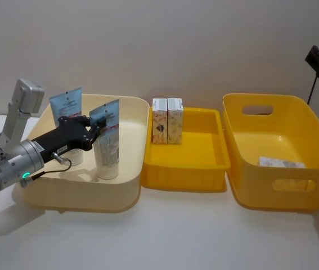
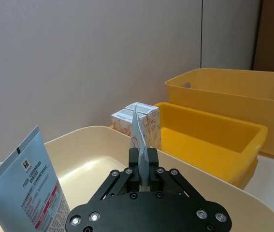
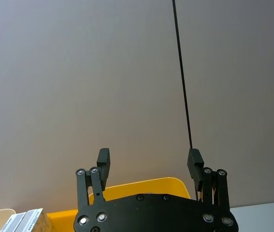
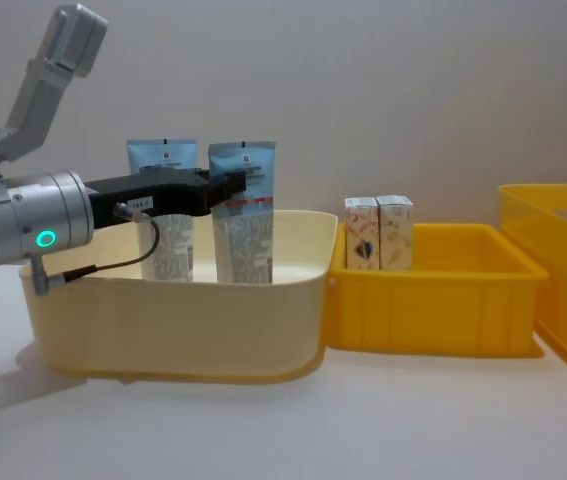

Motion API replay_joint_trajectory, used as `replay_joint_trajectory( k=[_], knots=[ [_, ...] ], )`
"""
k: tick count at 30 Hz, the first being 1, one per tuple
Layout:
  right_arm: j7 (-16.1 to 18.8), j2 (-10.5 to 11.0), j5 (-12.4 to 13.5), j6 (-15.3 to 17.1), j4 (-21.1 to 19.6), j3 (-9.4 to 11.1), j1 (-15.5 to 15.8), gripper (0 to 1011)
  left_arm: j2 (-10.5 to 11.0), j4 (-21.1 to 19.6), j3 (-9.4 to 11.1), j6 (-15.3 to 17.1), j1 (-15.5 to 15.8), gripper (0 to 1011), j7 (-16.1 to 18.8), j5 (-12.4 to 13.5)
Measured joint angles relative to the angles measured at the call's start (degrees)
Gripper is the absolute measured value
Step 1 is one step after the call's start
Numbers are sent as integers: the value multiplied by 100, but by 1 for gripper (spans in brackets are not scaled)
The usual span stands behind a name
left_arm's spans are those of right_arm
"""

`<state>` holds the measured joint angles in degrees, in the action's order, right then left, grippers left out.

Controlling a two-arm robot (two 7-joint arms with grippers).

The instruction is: Bimanual collaborative sorting of washing and personal care products

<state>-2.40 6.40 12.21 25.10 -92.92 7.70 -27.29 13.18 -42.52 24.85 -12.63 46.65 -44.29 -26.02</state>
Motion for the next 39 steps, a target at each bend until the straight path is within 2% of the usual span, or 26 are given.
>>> replay_joint_trajectory(
  k=[25, 39],
  knots=[
    [0, 0, 0, 0, 0, 0, 0, 1001, -6, 24, 3, -27, 16, 89, -23, 19],
    [0, 0, 0, 0, 0, 0, 0, 1001, -11, 208, 111, -255, 237, 88, -263, 235]
  ],
)
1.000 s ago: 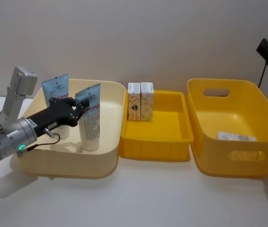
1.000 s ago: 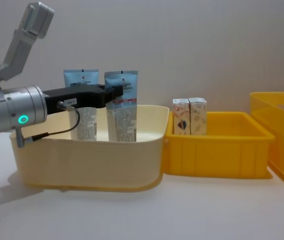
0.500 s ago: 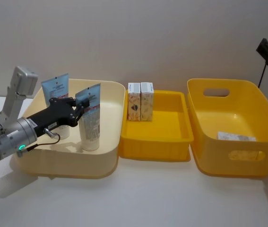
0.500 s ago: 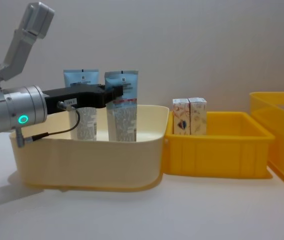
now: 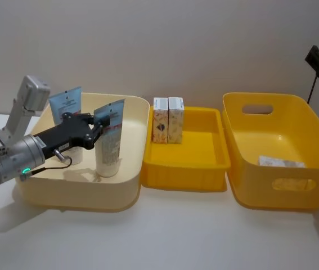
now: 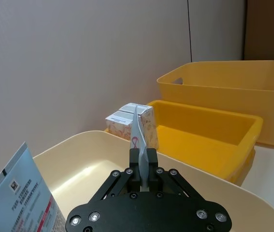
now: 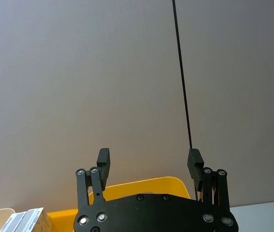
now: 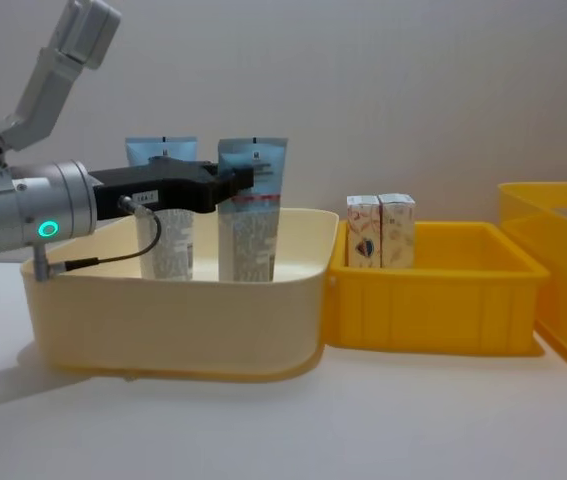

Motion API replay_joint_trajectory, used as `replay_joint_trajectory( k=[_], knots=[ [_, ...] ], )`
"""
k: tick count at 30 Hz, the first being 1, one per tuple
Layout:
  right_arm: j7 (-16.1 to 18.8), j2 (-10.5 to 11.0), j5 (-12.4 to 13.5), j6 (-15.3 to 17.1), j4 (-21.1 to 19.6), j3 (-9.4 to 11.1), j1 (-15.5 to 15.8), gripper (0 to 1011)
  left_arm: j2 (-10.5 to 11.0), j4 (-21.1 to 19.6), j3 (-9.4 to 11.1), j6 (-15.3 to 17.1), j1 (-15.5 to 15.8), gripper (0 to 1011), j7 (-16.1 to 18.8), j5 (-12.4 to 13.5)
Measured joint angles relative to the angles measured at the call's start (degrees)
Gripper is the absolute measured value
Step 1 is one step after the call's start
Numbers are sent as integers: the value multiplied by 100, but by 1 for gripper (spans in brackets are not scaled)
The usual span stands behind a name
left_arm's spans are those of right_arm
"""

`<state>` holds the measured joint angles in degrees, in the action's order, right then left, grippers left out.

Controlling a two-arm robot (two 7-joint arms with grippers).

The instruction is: Bimanual collaborative sorting of washing and personal care products

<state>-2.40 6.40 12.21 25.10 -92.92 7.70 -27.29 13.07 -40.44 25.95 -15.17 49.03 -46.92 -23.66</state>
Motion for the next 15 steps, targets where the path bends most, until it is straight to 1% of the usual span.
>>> replay_joint_trajectory(
  k=[7, 15],
  knots=[
    [0, 0, 0, 0, 0, 0, 0, 1001, -36, 78, 11, -76, 92, 88, -64, 59],
    [0, 0, 0, 0, 0, 0, 0, 1001, -50, 72, -17, -105, 137, 89, -100, 68]
  ],
)
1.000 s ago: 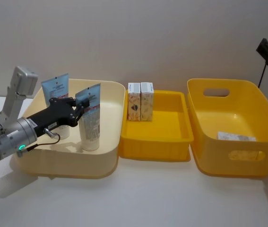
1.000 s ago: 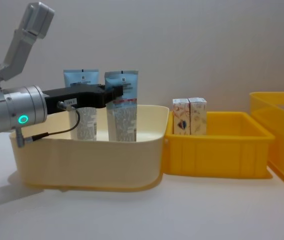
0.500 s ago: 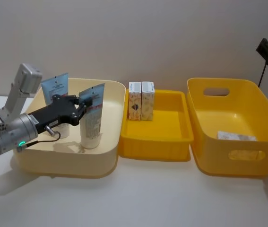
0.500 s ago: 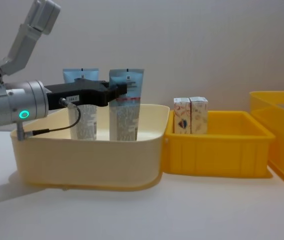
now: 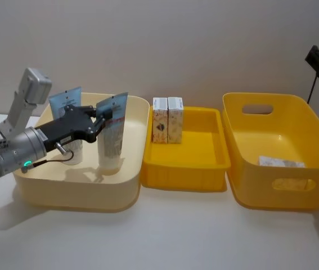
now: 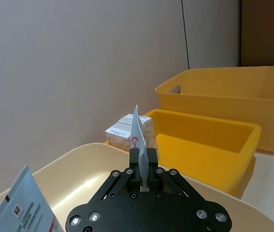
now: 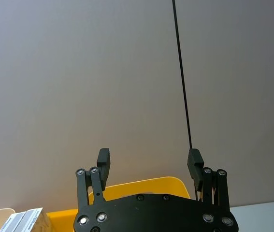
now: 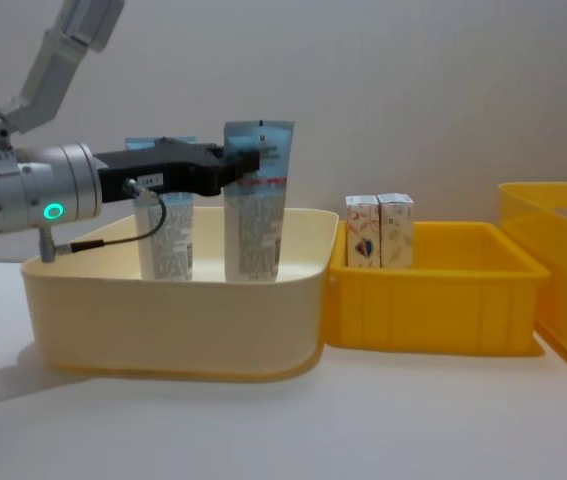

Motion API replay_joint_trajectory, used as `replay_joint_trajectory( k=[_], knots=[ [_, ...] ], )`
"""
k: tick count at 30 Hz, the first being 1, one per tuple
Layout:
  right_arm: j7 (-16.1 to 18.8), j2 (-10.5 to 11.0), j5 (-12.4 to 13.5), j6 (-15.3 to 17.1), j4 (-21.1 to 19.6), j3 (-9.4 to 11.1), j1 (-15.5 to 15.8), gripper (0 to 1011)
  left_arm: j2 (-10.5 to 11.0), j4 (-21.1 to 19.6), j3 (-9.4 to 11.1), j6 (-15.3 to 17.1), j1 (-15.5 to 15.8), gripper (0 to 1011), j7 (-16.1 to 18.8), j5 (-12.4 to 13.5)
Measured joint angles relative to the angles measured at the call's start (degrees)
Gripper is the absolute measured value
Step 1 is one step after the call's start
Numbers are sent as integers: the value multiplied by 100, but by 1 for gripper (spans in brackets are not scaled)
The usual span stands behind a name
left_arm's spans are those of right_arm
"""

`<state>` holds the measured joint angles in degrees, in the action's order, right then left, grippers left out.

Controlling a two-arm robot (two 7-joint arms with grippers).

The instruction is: Bimanual collaborative sorting of washing and personal care products

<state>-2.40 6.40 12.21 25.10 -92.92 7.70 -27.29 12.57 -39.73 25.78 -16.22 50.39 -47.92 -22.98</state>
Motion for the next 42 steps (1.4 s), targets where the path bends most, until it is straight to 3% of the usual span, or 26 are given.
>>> replay_joint_trajectory(
  k=[14, 23, 35, 42],
  knots=[
    [0, 0, 0, 0, 1, 0, 0, 1001, 68, -606, -137, 100, 7, 89, 68, -151],
    [99, 20, -18, -68, 82, -57, -55, 1001, 110, -935, -200, 118, 176, 86, 22, -273],
    [622, 153, 58, -125, 86, -280, -30, 1001, 109, -858, -221, 24, 500, 88, -170, -395],
    [1090, 348, 188, -50, -14, -446, 71, 1001, 105, -769, -209, -14, 620, 88, -249, -448]
  ],
)
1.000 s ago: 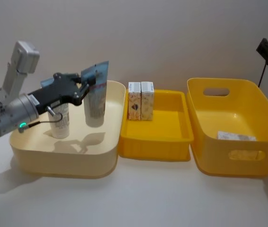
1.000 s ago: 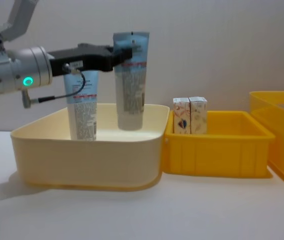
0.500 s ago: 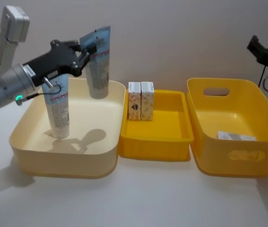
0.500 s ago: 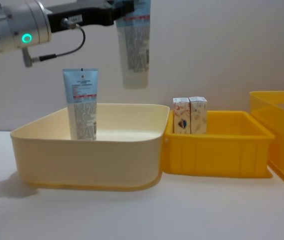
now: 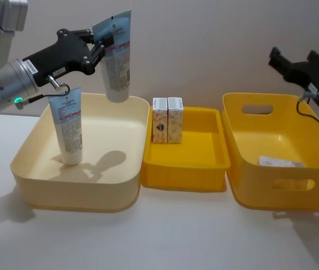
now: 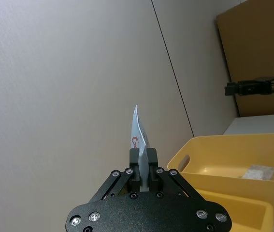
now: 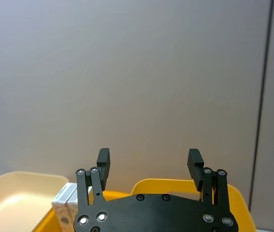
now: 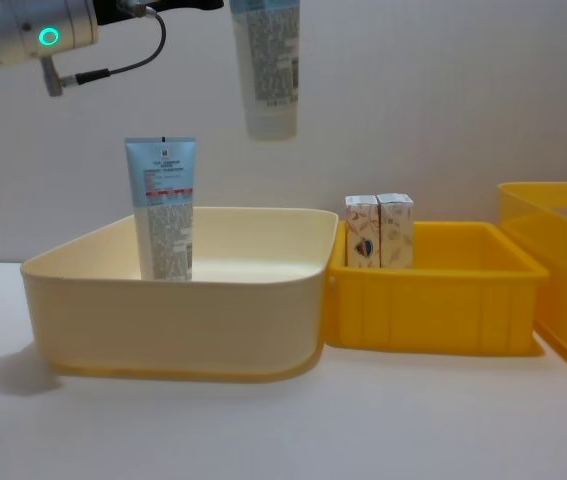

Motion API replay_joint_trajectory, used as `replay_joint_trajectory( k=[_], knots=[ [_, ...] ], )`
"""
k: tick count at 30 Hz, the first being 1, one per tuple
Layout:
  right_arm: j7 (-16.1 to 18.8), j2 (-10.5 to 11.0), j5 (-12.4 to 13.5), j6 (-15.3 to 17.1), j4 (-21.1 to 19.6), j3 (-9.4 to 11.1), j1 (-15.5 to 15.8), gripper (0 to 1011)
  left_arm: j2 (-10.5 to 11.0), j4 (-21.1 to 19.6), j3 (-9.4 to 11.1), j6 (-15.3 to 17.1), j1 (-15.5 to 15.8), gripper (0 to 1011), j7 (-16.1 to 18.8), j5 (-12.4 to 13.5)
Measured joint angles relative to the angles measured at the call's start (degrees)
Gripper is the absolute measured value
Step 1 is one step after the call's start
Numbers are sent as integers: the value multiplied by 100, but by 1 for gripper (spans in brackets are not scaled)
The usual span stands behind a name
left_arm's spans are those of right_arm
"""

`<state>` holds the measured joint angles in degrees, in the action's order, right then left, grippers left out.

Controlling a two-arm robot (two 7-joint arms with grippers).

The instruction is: Bimanual collaborative sorting of washing and personal care products

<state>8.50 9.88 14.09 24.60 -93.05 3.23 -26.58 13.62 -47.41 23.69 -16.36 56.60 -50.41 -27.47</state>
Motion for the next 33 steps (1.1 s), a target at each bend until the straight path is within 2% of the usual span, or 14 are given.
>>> replay_joint_trajectory(
  k=[7, 15, 24, 33],
  knots=[
    [469, 227, 131, 111, -97, -165, 95, 1001, -15, 126, 10, -31, 99, 88, -84, -73],
    [1020, 492, 297, 184, -152, -344, 159, 1001, -101, 436, -8, -73, 243, 89, -361, -269],
    [1298, 592, 380, 82, -195, -479, 220, 1001, -166, 645, -14, -49, 338, 88, -633, -450],
    [1780, 764, 478, -1, -227, -780, 227, 1001, -181, 602, 7, 112, 289, 88, -774, -612]
  ],
)
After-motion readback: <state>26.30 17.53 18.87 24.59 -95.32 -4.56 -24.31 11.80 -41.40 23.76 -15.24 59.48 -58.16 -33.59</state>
